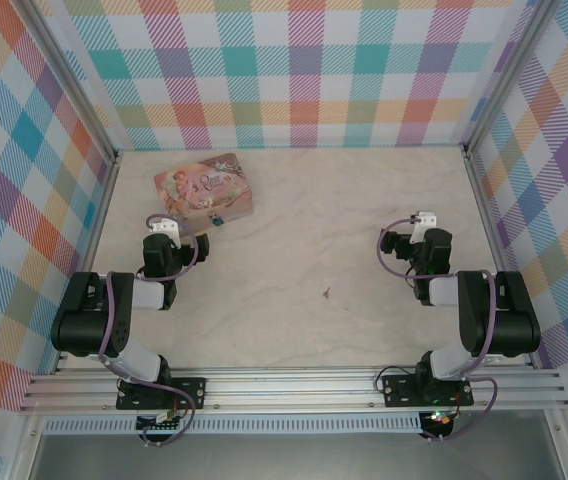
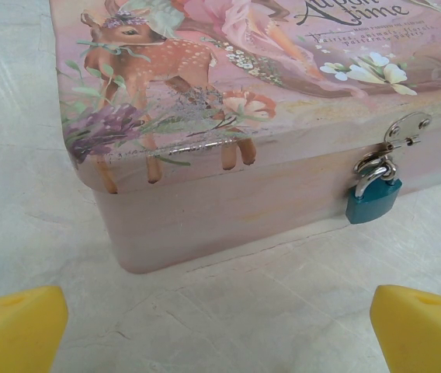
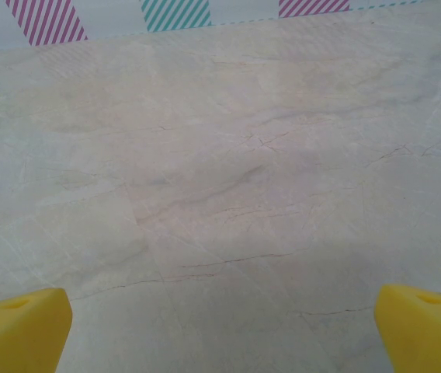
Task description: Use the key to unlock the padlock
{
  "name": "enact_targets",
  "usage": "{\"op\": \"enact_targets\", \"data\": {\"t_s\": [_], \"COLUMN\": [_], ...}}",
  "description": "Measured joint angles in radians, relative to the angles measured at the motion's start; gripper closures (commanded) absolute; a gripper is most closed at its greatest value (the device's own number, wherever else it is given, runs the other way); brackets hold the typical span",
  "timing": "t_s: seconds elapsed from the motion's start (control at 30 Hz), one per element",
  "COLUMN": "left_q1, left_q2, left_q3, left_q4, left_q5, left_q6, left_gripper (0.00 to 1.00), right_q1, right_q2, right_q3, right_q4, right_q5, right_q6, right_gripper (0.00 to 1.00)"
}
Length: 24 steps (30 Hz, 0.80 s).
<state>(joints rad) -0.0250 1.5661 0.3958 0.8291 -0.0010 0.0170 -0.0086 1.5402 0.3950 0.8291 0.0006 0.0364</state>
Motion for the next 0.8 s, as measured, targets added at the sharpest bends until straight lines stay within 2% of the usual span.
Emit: {"op": "enact_targets", "data": {"t_s": [0.27, 0.43, 0.63, 0.8], "left_q1": [0.000, -0.001, -0.001, -0.004], "left_q2": [0.000, -0.009, -0.246, -0.435], "left_q3": [0.000, 0.000, 0.086, 0.182], "left_q4": [0.000, -0.019, -0.318, -0.499], "left_q5": [0.000, -0.023, -0.064, -0.069], "left_q6": [0.000, -0.003, -0.045, -0.185], "left_gripper": [0.00, 0.00, 0.00, 0.00], "right_q1": [0.000, 0.000, 0.000, 0.003], "right_q2": [-0.003, -0.100, -0.311, -0.452], "right_q3": [0.002, 0.068, 0.174, 0.237], "right_q4": [-0.010, -0.219, -0.525, -0.796], "right_q5": [0.005, 0.018, -0.004, -0.056], "right_q6": [0.001, 0.008, 0.050, 0.148], "right_gripper": [0.00, 0.00, 0.00, 0.00]}}
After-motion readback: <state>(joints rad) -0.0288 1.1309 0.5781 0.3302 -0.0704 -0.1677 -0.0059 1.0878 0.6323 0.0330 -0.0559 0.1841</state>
